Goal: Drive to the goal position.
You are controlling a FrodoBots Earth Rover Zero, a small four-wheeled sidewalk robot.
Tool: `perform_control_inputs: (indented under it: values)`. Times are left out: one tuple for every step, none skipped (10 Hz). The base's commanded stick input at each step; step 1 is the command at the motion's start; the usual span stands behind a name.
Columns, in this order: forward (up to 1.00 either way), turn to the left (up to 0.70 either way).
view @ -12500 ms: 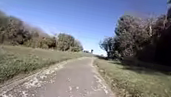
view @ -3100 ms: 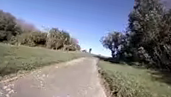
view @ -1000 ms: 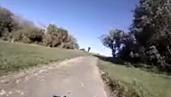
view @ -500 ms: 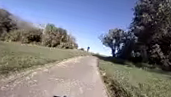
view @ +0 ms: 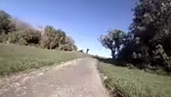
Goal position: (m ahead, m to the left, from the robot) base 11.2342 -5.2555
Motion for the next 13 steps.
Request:
perform_control_inputs:
  values:
    - [0.5,0.0]
    - [0.5,0.0]
    - [0.5,0.0]
    - [0.5,0.0]
    - [0.5,0.0]
    - [0.5,0.0]
    - [0.5,0.0]
    - [0.5,0.0]
    - [0.5,0.0]
    - [0.5,0.0]
    - [0.5,0.0]
    - [0.5,0.0]
    - [0.5,0.0]
